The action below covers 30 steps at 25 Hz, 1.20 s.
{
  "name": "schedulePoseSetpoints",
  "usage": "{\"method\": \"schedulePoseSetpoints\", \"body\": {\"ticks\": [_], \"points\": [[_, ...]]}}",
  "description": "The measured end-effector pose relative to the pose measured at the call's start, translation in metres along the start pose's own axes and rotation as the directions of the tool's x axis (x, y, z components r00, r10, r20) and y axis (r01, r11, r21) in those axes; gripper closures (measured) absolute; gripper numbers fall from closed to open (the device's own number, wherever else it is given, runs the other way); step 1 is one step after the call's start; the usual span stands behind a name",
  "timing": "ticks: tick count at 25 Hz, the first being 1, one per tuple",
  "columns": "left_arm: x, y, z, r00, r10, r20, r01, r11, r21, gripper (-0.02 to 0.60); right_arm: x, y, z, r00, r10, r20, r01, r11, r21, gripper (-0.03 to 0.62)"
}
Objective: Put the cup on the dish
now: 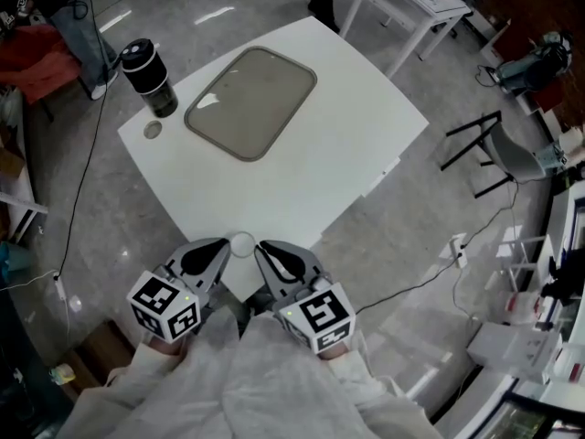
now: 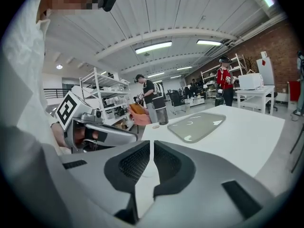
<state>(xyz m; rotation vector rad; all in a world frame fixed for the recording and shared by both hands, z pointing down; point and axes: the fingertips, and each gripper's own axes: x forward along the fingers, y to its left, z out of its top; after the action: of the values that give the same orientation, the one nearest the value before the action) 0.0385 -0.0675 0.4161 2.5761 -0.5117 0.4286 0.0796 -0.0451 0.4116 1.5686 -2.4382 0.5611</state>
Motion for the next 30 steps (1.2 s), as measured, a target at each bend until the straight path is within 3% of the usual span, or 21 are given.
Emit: {"method": "schedulePoseSetpoints", "body": {"ticks": [7, 12, 16, 18, 30], "points": [[0.001, 0.011, -0.008, 0.999, -0.021, -0.031, 0.021, 1.000, -0.009, 0.574, 0.012, 0.006, -0.011, 1.000, -0.002, -0.015, 0.002, 1.000, -0.001, 0.563], [0.004, 0.016, -0.021, 0.998, -0.033, -0.060, 0.031, 0.999, -0.030, 0.574, 0.021, 0.007, -0.025, 0.998, -0.009, -0.061, 0.007, 0.999, -0.038, 0.474], [0.013, 0.024, -0.029, 0.996, -0.039, -0.080, 0.034, 0.997, -0.066, 0.574, 0.030, -0.002, -0.035, 0.995, -0.040, -0.086, 0.033, 0.996, -0.078, 0.350], [0.014, 0.028, -0.032, 0.996, -0.032, -0.080, 0.025, 0.996, -0.082, 0.574, 0.033, -0.003, -0.042, 0.994, -0.045, -0.102, 0.037, 0.996, -0.080, 0.324], [0.016, 0.044, -0.064, 0.990, -0.017, -0.140, -0.004, 0.989, -0.148, 0.574, 0.055, -0.005, -0.079, 0.977, -0.026, -0.214, 0.006, 0.996, -0.091, 0.279]]}}
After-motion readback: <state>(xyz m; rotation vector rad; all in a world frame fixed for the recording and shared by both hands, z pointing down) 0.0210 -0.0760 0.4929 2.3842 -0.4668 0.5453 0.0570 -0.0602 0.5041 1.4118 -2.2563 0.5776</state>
